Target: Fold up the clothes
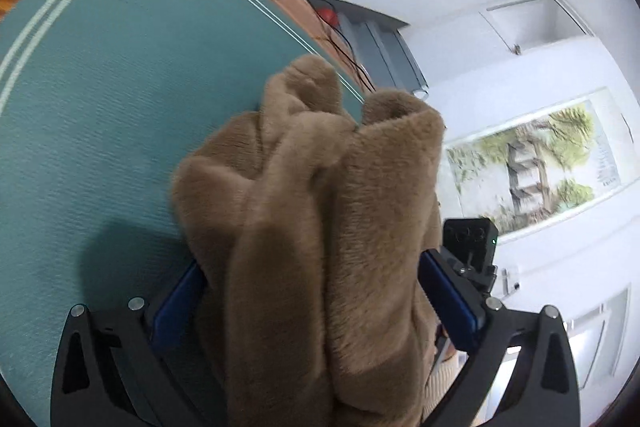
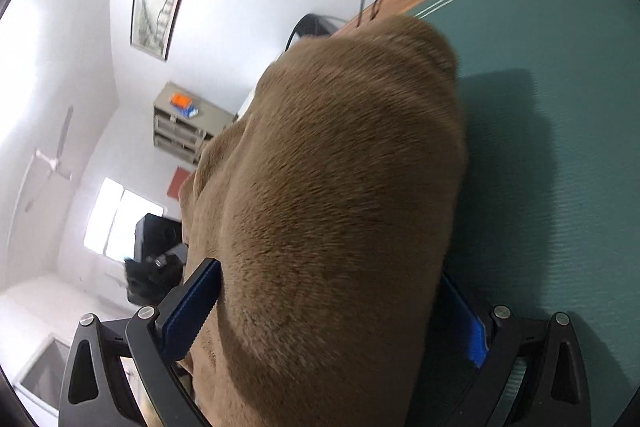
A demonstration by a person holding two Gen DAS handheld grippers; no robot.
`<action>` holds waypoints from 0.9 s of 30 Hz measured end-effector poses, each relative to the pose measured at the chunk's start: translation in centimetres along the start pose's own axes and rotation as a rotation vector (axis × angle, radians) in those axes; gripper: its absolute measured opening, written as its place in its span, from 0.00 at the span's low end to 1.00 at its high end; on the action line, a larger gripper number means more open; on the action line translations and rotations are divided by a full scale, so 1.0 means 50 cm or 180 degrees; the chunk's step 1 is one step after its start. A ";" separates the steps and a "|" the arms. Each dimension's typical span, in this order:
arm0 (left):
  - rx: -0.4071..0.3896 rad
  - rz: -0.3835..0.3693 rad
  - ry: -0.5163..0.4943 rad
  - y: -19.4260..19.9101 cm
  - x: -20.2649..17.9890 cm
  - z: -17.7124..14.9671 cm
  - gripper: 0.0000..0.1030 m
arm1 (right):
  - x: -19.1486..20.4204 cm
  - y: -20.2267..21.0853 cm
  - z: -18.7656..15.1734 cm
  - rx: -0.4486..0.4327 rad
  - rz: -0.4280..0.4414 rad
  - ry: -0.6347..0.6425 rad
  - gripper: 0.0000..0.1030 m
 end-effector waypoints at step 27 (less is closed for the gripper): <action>0.0026 0.0369 -0.0201 0.010 -0.116 -0.061 0.53 | 0.052 0.029 0.015 -0.0340 -0.0088 0.0352 0.57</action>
Point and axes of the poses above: each gripper's, at about its wrist camera, not at the fingertips, and y roughly against the way its jaws point, x to its left, z to its top, the point moved 5 cm from there along -y, roughly the way its jaws point, and after that the axes turned 8 degrees about -x, right-handed, at the moved point
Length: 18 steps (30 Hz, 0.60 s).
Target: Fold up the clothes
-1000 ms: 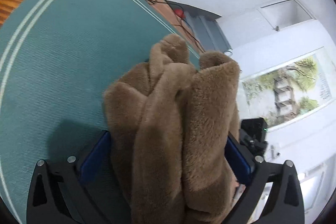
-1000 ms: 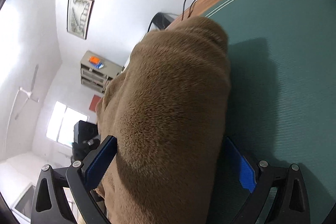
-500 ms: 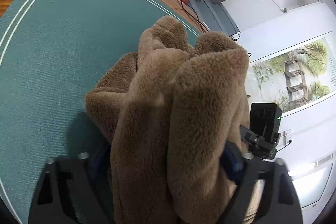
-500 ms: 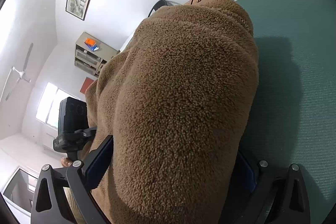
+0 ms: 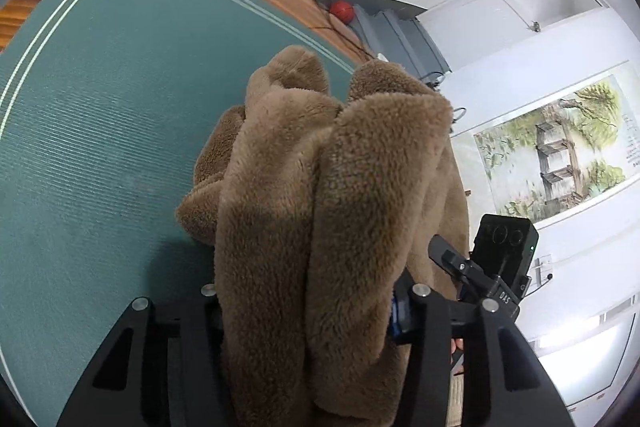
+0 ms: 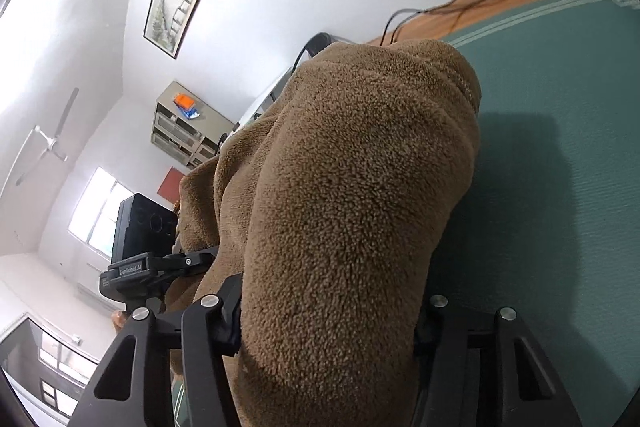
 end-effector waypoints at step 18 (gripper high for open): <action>0.0489 -0.0552 -0.0492 -0.276 -0.399 -0.173 0.53 | -0.162 0.480 0.044 -0.0637 -0.0804 0.0163 0.57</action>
Point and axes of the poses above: each gripper's, at about its wrist camera, not at the fingertips, and y roughly against the way its jaws point, x to its left, z to its top, the point moved 5 cm from there along -y, roughly the way its jaws point, and after that the axes turned 8 degrees about -x, right-handed, at the moved point
